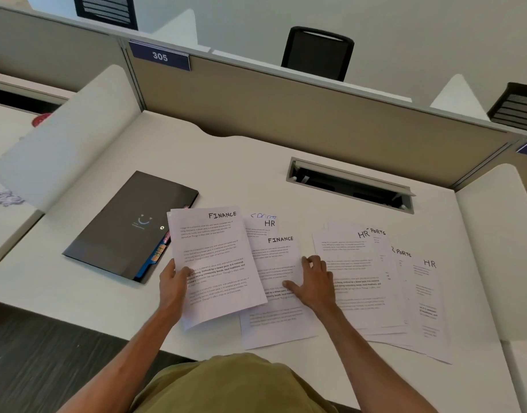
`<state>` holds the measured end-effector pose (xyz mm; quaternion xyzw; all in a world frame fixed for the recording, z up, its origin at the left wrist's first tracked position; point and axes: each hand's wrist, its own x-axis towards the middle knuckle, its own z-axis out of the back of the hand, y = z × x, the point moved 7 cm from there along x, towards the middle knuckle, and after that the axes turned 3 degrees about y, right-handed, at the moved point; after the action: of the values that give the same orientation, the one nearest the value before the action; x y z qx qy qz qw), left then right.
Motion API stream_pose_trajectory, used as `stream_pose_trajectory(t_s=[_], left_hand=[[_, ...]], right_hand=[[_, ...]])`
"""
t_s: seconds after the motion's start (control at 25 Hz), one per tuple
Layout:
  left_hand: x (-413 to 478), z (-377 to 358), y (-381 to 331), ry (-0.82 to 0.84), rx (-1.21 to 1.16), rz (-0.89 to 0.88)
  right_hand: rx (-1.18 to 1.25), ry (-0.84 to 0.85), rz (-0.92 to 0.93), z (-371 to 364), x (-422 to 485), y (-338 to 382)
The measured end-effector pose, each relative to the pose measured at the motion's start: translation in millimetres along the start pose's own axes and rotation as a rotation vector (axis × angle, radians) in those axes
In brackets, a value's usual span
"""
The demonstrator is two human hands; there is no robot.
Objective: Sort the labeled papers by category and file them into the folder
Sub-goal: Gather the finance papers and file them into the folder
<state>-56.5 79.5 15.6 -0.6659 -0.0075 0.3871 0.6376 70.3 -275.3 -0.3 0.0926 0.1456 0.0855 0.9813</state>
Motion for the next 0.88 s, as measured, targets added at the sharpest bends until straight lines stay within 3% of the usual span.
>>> stream_pose_trajectory(t_s=[0.24, 0.36, 0.88], left_hand=[[-1, 2, 0, -0.004, -0.01, 0.012], [1, 4, -2, 0.002, 0.003, 0.0], [6, -3, -7, 0.042, -0.001, -0.023]], right_hand=[[0.1, 0.022, -0.073, 0, 2, 6], [0.347, -0.003, -0.15, 8, 3, 1], [1.184, -0.393, -0.674, 71, -8, -105]])
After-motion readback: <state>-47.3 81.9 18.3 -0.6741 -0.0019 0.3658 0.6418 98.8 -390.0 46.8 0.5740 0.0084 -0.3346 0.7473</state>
